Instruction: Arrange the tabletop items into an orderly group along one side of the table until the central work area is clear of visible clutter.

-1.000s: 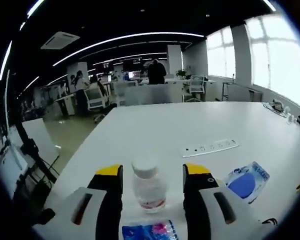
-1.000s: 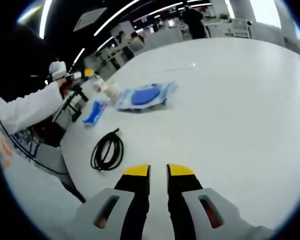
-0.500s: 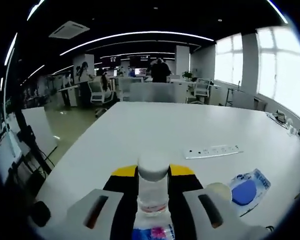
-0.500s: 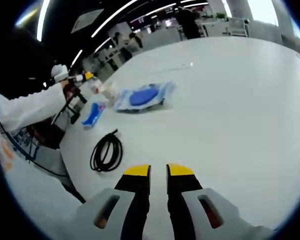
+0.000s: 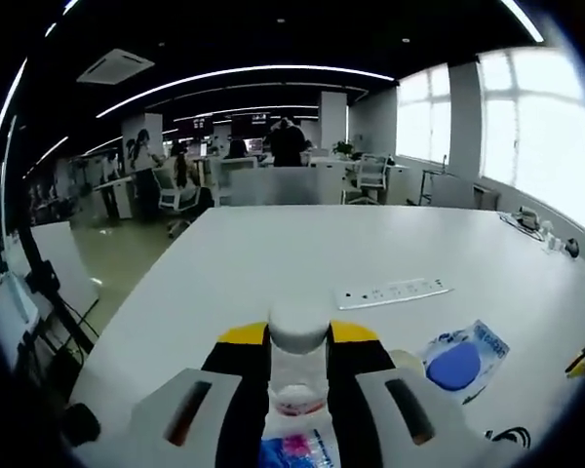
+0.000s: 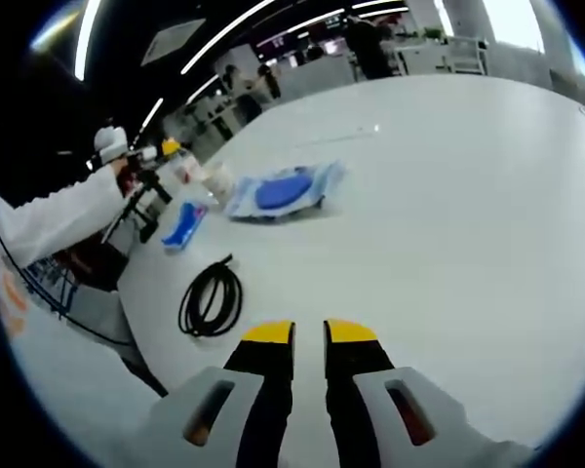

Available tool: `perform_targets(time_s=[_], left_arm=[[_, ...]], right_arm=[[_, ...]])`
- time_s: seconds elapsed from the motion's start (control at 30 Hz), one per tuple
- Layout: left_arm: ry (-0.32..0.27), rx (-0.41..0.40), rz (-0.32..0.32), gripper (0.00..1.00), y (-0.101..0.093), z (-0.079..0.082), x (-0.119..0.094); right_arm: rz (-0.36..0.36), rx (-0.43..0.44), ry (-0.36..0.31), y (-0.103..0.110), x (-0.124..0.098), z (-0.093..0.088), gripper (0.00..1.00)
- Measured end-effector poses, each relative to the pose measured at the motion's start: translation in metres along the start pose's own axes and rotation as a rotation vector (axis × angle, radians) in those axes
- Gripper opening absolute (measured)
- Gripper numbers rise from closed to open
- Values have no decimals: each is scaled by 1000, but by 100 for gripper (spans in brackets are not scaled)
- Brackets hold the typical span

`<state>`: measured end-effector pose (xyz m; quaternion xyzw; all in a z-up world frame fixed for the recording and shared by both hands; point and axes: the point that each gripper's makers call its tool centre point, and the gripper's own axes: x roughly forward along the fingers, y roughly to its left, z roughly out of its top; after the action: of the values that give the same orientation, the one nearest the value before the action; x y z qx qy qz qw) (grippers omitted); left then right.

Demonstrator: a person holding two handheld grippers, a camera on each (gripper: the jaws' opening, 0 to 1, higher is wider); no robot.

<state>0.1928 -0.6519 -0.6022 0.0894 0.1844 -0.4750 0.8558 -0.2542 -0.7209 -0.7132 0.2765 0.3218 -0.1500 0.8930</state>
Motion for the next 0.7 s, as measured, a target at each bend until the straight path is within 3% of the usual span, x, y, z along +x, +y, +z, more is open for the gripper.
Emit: perform_targets(time_s=[0.7], left_arm=[[54, 14, -120, 19, -17, -18, 3]], right_arm=[[9, 17, -5, 3, 0, -1, 9]])
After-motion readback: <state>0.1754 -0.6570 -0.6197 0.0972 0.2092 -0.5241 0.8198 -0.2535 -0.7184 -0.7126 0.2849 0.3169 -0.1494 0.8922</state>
